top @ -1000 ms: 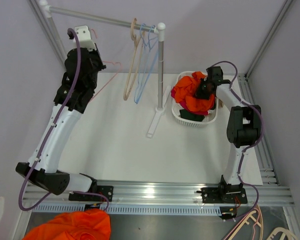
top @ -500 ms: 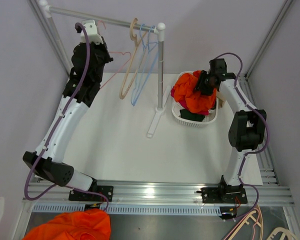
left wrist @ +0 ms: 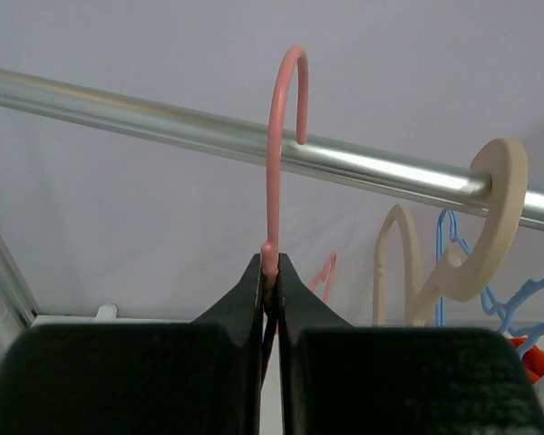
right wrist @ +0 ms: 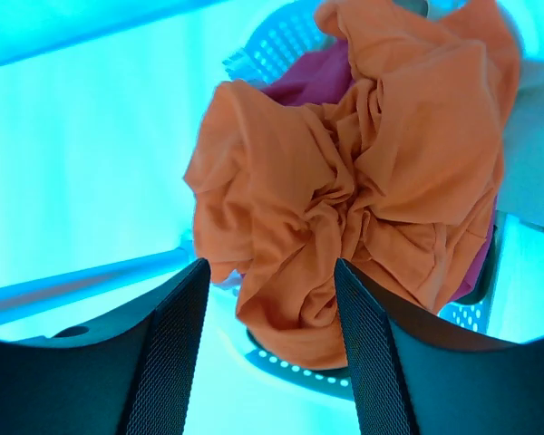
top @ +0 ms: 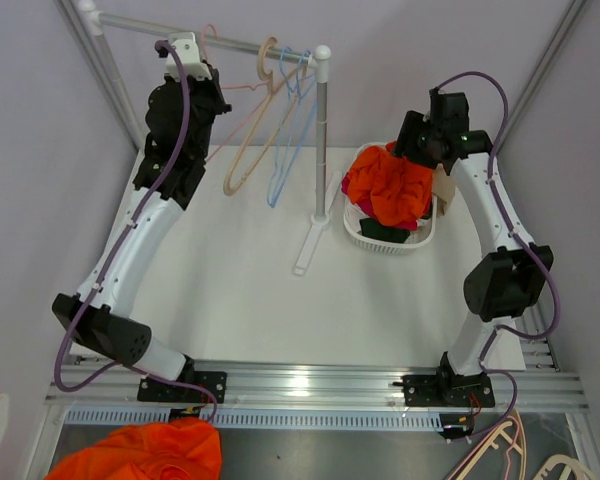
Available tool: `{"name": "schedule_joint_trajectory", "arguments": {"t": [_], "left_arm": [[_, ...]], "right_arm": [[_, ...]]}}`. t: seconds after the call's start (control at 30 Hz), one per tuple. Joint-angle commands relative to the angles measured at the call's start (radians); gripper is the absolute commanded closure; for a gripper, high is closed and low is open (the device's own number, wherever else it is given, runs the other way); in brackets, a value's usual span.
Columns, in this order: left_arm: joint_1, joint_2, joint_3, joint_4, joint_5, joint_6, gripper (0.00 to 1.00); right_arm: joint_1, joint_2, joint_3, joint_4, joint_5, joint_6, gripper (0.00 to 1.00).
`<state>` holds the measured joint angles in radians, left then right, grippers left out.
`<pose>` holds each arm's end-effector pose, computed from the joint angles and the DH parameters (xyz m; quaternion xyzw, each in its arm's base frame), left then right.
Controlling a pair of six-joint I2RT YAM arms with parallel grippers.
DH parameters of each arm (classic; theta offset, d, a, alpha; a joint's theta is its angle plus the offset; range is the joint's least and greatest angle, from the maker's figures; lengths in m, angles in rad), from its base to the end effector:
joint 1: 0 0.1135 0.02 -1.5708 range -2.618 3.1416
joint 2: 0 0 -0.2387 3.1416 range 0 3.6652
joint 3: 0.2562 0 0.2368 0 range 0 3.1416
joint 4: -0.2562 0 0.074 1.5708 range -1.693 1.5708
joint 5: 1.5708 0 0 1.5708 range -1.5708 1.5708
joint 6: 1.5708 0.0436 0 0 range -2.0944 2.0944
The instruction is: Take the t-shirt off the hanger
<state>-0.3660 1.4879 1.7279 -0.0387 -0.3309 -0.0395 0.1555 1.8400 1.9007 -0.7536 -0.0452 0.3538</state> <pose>0.3052 -0.1018 0.4872 -0.0245 0.6363 -0.0518 0.7693 0.3938 0.0637 0.3423 0.0800 0.9015 0.1268 0.4060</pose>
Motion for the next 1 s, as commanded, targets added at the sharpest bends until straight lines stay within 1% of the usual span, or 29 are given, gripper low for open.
{"name": "schedule_joint_trajectory", "arguments": {"t": [0.0, 0.17, 0.23, 0.37, 0.47, 0.7, 0.73, 0.77, 0.8, 0.83, 0.9, 0.97], "left_arm": [[0.007, 0.026, 0.025, 0.097, 0.055, 0.036, 0.99], [0.007, 0.075, 0.039, 0.131, 0.076, 0.026, 0.99], [0.009, 0.098, 0.070, 0.111, 0.095, 0.018, 0.99], [0.007, 0.138, 0.105, 0.102, 0.128, -0.014, 0.99], [0.007, 0.143, 0.110, 0.096, 0.139, -0.034, 0.99], [0.007, 0.135, 0.087, 0.060, 0.174, -0.046, 0.99], [0.007, 0.124, 0.079, 0.060, 0.179, -0.049, 0.93], [0.007, 0.117, 0.059, 0.063, 0.187, -0.049, 0.74], [0.007, 0.111, 0.052, 0.066, 0.197, -0.048, 0.66], [0.007, 0.100, 0.048, 0.063, 0.196, -0.046, 0.62], [0.007, 0.089, 0.047, 0.053, 0.182, -0.043, 0.58], [0.007, 0.062, 0.048, 0.016, 0.165, -0.043, 0.47]], "right_arm": [[0.003, -0.073, 0.046, -0.024, 0.008, -0.026, 0.38], [0.010, -0.127, 0.035, -0.020, -0.001, -0.036, 0.38], [0.012, -0.151, 0.026, -0.016, 0.002, -0.039, 0.38], [0.013, -0.198, -0.037, 0.025, -0.001, -0.044, 0.37], [0.013, -0.226, -0.063, 0.046, -0.007, -0.041, 0.37], [0.015, -0.234, -0.078, 0.056, -0.021, -0.029, 0.37], [0.019, -0.234, -0.080, 0.059, -0.022, -0.027, 0.37], [0.021, -0.235, -0.081, 0.060, -0.022, -0.024, 0.37], [0.024, -0.237, -0.078, 0.060, -0.024, -0.024, 0.37], [0.026, -0.242, -0.077, 0.059, -0.024, -0.022, 0.37], [0.032, -0.248, -0.075, 0.056, -0.024, -0.024, 0.37], [0.036, -0.268, -0.080, 0.056, -0.022, -0.029, 0.37]]}}
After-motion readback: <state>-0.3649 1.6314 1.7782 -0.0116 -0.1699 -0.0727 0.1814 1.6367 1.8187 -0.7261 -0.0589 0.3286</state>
